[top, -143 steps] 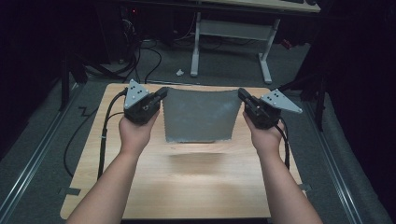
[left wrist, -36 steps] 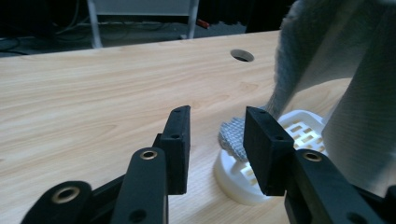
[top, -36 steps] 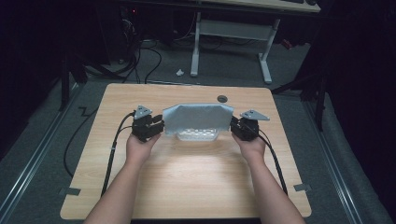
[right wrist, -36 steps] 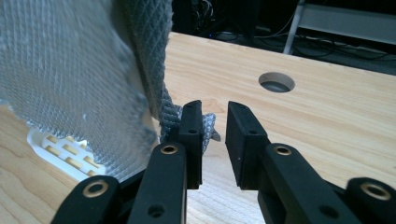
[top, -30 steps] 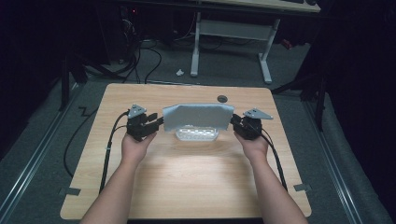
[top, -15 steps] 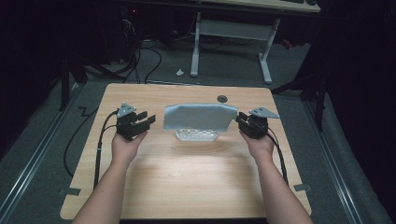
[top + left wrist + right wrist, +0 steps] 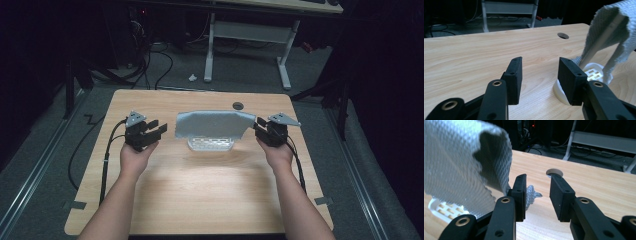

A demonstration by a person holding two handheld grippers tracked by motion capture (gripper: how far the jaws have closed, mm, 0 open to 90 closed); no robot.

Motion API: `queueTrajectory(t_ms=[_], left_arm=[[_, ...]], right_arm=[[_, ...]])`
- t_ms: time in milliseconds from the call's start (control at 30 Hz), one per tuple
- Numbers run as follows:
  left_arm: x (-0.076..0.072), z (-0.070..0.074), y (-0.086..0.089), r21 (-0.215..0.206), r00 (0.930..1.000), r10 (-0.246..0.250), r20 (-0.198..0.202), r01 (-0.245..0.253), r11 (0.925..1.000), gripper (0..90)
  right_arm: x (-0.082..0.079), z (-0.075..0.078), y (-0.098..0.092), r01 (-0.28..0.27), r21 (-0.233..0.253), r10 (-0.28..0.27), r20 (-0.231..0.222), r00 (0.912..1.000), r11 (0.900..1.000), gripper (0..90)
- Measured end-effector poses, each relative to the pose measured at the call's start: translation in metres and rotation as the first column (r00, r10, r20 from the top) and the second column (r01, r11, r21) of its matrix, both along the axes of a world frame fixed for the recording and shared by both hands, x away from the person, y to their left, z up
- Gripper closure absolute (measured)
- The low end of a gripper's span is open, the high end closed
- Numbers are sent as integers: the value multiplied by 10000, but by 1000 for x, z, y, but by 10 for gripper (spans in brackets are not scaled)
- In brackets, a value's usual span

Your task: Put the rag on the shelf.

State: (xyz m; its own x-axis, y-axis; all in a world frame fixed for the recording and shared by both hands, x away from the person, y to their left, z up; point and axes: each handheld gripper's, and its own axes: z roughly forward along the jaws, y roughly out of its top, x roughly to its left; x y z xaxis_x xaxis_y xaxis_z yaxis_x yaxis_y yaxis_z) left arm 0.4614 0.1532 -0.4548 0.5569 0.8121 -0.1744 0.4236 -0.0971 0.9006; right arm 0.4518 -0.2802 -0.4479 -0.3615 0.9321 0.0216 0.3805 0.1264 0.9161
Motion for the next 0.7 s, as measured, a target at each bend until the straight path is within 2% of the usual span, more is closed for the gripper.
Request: queueTrajectory(t_ms=[33, 67, 133, 167, 233, 300, 333, 500, 567, 600, 700], left_arm=[[0, 0, -3, -13, 10000, -54, 17, 54, 10000, 550], [0, 0, -5, 19, 10000, -89, 20, 89, 10000, 550], [0, -1, -7, 1, 9999, -137, 5, 137, 9999, 550], [0, -1, -8, 2, 9999, -168, -24, 168, 9999, 550], [-1, -2, -10, 82, 9998, -219, -24, 219, 9997, 550], [-1, -2, -10, 141, 9997, -231, -15, 231, 9996, 550], [-3, -3, -9, 324, 9997, -246, 10, 245, 9992, 550], [-9, -7, 0, 367, 9999, -103, -12, 103, 9993, 553], [-20, -9, 8, 610, 10000, -66, 65, 62, 9981, 557], [-24, -10, 11, 701, 9999, -71, 86, 64, 9975, 558], [-44, -12, 21, 703, 9998, -131, 128, 121, 9974, 556]], right_arm=[[2, 6, -1, -4, 141, 6, -95, 10000, 9999, 668], [3, 10, -1, 2, 15, -2, 29, 10000, 10000, 669], [3, 16, -3, 96, 77, -98, 284, 9995, 9999, 668], [4, 19, -4, 85, 123, -87, 162, 9998, 9999, 664], [5, 22, -5, 106, 95, -108, 226, 9997, 9999, 668], [5, 22, -6, 104, 96, -106, 252, 9996, 9999, 668], [2, 22, -7, 110, -57, -109, 229, 9997, 9999, 667], [-8, 17, -14, 243, -291, -239, 118, 9996, 9993, 658], [-20, 16, -21, 298, -244, -294, 185, 9994, 9993, 650], [-25, 16, -23, 319, -292, -319, 16, 9995, 9991, 640], [-42, 15, -27, 279, -448, -276, 69, 9996, 9986, 618]])
